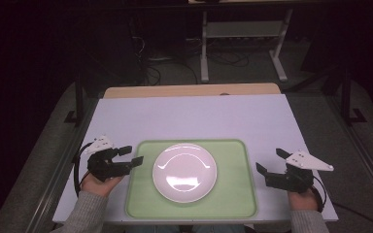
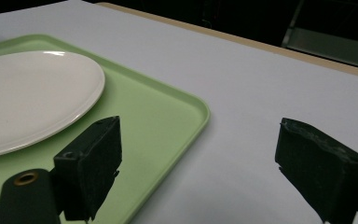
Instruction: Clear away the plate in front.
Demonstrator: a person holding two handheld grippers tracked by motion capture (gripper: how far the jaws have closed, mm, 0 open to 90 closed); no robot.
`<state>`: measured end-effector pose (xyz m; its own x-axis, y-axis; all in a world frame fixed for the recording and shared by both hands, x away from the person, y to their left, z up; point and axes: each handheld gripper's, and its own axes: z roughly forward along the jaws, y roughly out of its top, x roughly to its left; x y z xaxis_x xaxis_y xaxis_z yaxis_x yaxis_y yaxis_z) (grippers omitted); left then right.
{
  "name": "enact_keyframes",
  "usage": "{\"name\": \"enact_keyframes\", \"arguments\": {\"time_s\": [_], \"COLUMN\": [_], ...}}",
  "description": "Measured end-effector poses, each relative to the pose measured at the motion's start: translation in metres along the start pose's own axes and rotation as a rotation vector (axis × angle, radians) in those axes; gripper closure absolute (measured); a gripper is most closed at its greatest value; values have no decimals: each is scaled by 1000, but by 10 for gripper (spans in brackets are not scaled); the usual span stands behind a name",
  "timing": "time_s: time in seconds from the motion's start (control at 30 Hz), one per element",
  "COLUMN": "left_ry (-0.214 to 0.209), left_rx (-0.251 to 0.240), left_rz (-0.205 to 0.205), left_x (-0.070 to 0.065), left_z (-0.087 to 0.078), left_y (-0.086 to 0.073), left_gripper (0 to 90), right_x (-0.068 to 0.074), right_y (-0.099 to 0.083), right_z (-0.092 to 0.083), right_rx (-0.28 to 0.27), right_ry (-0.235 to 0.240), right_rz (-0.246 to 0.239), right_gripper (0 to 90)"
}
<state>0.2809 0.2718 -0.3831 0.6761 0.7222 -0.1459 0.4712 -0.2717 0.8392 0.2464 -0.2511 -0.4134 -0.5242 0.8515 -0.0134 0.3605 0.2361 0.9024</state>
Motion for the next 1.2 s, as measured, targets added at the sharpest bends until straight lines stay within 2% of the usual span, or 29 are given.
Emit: {"name": "enact_keyframes", "arguments": {"time_s": [0.2, 0.53, 0.73, 0.9, 0.97, 1.03, 1.2], "left_ry": [23, 64, 81, 84, 69, 75, 87], "left_rx": [6, -30, -60, -71, -79, -75, -44], "left_rz": [42, 77, 142, 167, 152, 153, 199], "left_x": [-3, -2, -5, -7, -6, -6, -10], "left_z": [-4, -11, -13, -13, -14, -13, -7], "left_y": [-8, -22, -25, -27, -28, -30, -33], "left_gripper": [321, 292, 280, 272, 274, 274, 272], "right_x": [-1, -1, -2, -2, -1, -1, -1], "right_y": [0, -1, -2, -3, -3, -3, -4], "right_z": [0, 0, 1, 2, 3, 4, 6], "right_rx": [1, 6, 16, 28, 34, 40, 48], "right_ry": [-2, -3, -4, -2, 0, 4, 7], "right_rz": [4, 3, 1, -2, -4, -6, -13], "right_gripper": [136, 137, 136, 137, 136, 136, 137]}}
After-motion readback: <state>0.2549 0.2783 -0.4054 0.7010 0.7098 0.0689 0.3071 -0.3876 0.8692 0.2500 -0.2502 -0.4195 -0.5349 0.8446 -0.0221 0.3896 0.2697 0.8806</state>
